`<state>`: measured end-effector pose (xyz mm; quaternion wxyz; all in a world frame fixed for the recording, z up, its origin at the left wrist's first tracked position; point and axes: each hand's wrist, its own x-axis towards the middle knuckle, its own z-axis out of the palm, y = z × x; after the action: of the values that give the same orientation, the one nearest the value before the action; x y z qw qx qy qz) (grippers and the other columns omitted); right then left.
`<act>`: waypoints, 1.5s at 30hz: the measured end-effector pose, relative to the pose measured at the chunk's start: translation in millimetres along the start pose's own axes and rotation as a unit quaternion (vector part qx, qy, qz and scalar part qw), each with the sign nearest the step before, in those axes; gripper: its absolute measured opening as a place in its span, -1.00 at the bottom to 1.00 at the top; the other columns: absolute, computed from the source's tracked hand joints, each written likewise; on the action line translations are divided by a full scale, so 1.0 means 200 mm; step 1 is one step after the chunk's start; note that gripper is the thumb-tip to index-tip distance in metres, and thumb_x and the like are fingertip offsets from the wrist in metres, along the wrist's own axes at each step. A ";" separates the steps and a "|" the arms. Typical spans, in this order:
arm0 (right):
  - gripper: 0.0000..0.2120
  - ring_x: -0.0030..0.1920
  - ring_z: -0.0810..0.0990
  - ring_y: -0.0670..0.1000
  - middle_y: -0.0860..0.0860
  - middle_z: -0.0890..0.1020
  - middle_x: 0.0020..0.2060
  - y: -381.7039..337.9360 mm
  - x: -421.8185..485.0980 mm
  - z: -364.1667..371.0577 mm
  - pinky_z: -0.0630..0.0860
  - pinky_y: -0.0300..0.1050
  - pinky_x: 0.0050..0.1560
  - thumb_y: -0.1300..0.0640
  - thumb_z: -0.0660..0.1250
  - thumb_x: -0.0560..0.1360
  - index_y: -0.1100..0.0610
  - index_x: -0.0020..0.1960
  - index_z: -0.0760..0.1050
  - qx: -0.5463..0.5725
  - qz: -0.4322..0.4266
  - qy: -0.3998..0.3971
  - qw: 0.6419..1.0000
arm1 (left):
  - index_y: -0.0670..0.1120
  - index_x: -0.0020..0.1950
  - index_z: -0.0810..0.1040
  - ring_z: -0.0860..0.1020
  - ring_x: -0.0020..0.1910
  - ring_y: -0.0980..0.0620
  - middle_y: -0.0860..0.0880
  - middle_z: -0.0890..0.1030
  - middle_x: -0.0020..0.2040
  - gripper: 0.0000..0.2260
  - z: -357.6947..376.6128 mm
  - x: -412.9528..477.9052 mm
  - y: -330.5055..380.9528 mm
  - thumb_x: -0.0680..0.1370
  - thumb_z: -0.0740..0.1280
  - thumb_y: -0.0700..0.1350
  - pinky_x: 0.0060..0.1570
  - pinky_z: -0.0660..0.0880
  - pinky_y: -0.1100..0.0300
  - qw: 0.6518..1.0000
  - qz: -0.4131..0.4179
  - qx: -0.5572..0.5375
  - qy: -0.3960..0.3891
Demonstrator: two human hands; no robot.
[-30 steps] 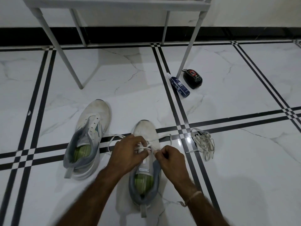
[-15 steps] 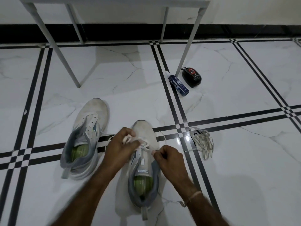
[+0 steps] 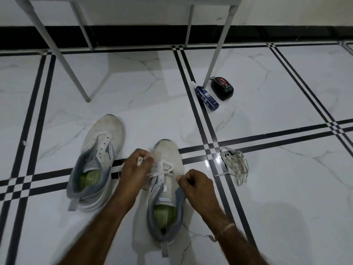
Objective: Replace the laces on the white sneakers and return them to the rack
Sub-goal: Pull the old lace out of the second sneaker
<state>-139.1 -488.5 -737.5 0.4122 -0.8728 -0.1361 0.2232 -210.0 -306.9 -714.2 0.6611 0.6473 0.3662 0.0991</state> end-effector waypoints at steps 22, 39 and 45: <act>-0.77 0.04 0.56 -0.10 -0.07 0.60 0.02 -0.12 0.09 0.01 0.51 -0.20 0.09 0.18 0.40 0.53 -0.09 0.12 0.61 -0.075 -0.125 -0.086 0.986 | 0.01 0.16 0.53 0.43 0.15 -0.16 -0.09 0.49 0.14 -0.57 0.00 -0.18 -0.07 0.43 0.49 0.21 0.10 0.38 -0.07 0.890 0.119 0.400 0.183; -0.89 -0.16 0.61 -0.01 0.13 0.65 -0.19 -0.18 0.10 -0.04 0.59 -0.17 -0.12 0.18 0.43 0.57 0.23 0.01 0.57 0.230 0.025 -0.159 0.960 | 0.03 -0.11 0.69 0.65 -0.27 0.11 0.08 0.70 -0.29 -0.83 -0.11 -0.16 -0.09 0.50 0.45 -0.26 -0.21 0.58 0.15 0.983 0.000 0.180 -0.026; -0.82 -0.32 0.53 -0.23 -0.13 0.60 -0.35 -0.17 0.12 0.08 0.43 -0.36 -0.17 0.16 0.49 0.50 0.06 -0.25 0.58 -0.007 -0.076 -0.134 0.988 | -0.02 -0.17 0.69 0.60 -0.38 0.14 -0.01 0.68 -0.35 -0.88 -0.10 -0.14 -0.12 0.48 0.48 -0.23 -0.26 0.55 0.14 0.987 -0.010 0.159 -0.025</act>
<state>-128.8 -446.2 -725.9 0.3997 -0.8250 -0.2579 0.3052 -250.2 -310.9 -723.8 0.5597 0.7428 0.3670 0.0172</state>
